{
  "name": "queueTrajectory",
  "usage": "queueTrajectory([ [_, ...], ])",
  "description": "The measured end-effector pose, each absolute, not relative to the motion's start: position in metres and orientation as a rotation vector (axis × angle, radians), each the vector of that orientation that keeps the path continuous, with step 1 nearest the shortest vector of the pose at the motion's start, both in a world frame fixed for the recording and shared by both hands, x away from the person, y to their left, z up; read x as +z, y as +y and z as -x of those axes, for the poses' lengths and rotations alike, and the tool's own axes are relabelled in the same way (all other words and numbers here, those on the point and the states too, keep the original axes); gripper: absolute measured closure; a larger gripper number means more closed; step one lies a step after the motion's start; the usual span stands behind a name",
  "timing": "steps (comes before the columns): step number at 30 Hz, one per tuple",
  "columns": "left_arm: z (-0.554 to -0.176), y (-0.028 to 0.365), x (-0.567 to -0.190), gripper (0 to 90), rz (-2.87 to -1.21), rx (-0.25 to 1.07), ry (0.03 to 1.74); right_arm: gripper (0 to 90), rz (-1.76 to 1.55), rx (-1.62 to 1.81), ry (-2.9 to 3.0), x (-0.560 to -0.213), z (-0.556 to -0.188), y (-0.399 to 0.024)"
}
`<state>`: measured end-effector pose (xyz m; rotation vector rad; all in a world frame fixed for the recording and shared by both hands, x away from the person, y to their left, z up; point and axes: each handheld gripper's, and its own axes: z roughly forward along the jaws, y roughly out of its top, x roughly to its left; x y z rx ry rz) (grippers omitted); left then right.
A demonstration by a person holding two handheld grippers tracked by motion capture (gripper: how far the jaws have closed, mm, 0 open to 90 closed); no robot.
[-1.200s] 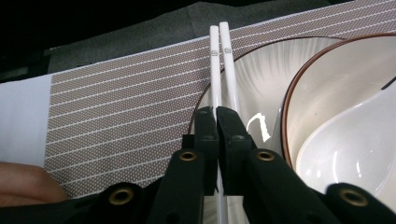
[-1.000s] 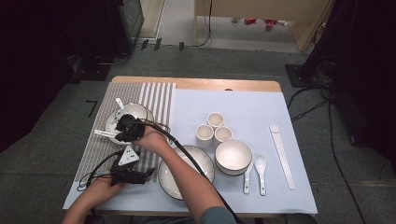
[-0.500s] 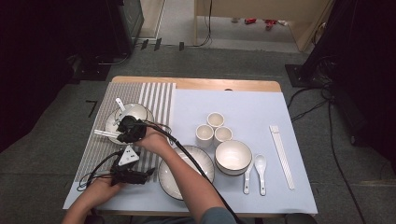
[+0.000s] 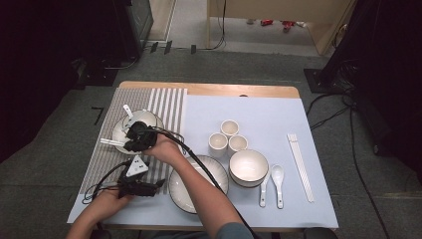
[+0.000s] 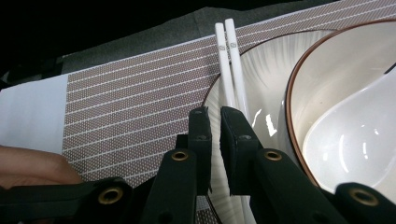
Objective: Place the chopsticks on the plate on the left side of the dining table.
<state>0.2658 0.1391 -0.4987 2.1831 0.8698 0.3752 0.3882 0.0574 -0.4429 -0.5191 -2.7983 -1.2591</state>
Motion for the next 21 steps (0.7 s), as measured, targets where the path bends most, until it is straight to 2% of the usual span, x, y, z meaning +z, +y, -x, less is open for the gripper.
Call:
queueTrajectory([
  [7, -0.266, 0.139, -0.499, 14.5, -2.181, 0.375, 0.868, 80.7, 0.531, -1.287, -2.806, -0.43, -0.386, 0.052],
  [21, -0.266, 0.139, -0.499, 14.5, -2.182, 0.375, 0.87, 70.7, 0.578, -1.347, -2.78, -0.407, -0.386, 0.035],
])
